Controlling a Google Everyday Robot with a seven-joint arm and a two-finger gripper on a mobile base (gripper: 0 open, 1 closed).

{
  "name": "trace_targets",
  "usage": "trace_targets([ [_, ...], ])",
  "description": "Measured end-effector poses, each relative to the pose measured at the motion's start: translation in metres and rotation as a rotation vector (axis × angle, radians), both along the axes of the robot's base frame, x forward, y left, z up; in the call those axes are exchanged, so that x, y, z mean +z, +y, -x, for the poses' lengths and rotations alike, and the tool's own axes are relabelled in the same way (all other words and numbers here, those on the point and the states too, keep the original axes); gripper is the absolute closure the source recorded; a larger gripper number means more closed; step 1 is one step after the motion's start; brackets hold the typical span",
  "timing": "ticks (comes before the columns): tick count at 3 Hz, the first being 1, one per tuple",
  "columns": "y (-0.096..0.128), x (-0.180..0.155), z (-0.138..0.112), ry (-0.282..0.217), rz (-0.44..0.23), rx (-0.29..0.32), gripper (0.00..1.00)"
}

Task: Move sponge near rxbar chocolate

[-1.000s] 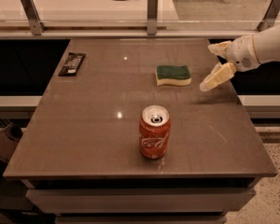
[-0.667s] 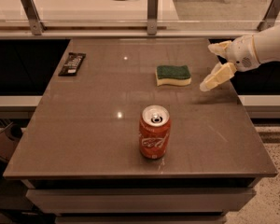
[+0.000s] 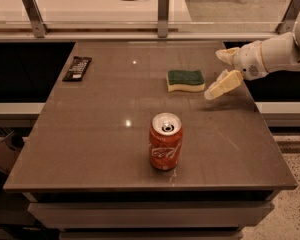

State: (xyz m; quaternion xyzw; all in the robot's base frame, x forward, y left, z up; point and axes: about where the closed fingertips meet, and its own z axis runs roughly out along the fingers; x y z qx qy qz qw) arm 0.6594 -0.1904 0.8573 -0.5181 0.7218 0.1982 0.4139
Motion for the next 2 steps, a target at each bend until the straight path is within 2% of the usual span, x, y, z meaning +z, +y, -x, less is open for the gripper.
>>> trace_targets([
  [2, 0.0155, -0.0114, 0.0013, -0.025, -0.073, -0.016, 0.00],
])
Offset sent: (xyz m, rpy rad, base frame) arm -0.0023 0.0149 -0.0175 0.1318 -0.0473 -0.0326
